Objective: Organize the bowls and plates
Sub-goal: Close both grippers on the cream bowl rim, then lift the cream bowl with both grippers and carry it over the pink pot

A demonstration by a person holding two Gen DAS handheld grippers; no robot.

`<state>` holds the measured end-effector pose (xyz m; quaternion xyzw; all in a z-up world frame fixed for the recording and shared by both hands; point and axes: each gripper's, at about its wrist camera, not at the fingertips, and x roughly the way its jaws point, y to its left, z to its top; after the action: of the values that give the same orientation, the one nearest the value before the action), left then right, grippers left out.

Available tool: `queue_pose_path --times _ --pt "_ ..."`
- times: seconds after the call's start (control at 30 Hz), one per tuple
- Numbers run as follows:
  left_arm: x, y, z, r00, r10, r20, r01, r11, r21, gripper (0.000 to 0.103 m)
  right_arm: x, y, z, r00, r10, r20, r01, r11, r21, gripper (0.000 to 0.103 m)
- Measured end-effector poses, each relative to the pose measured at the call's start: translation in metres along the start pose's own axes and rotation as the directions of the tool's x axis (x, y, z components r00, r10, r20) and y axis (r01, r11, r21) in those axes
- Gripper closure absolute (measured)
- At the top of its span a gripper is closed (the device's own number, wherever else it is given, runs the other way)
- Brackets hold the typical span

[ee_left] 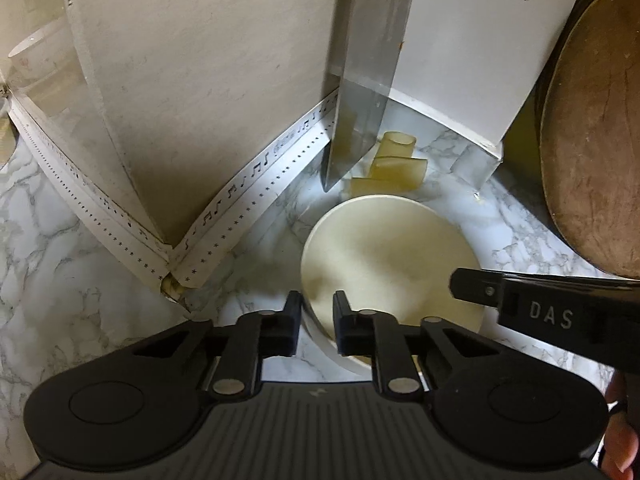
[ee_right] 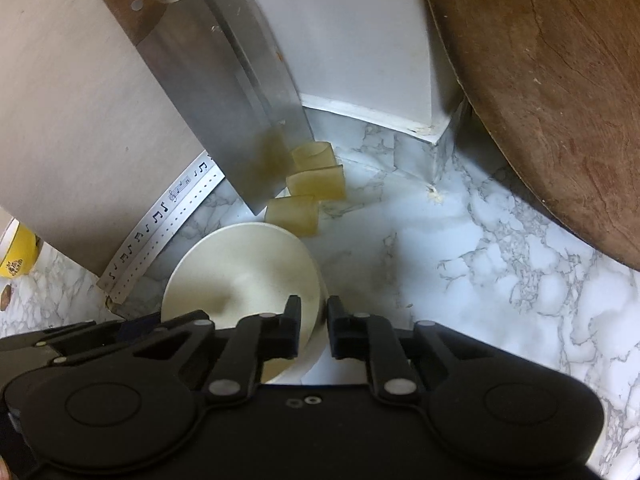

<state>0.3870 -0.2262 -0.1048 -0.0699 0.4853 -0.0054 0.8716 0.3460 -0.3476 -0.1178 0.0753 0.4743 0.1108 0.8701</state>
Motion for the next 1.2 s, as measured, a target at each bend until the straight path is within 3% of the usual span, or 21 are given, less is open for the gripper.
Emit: queue_pose_path --times 0.03,0.5,1.2 --pt "0.000 0.001 0.000 1.000 -0.002 -0.001 0.002 1.000 -0.002 0.089 0.000 0.001 0.000 1.000 -0.008 0.002 0.008 1.000 -0.007 0.095" --pt "-0.017 0.001 -0.006 1.000 -0.011 -0.011 0.012 0.999 0.030 0.094 -0.026 0.013 -0.008 0.998 -0.047 0.036 0.048 0.999 -0.009 0.095" --pt "-0.121 -0.011 -0.037 0.990 -0.141 0.030 0.135 0.979 0.155 0.094 -0.139 0.022 -0.065 0.983 -0.096 0.157 0.089 0.995 0.055 0.095"
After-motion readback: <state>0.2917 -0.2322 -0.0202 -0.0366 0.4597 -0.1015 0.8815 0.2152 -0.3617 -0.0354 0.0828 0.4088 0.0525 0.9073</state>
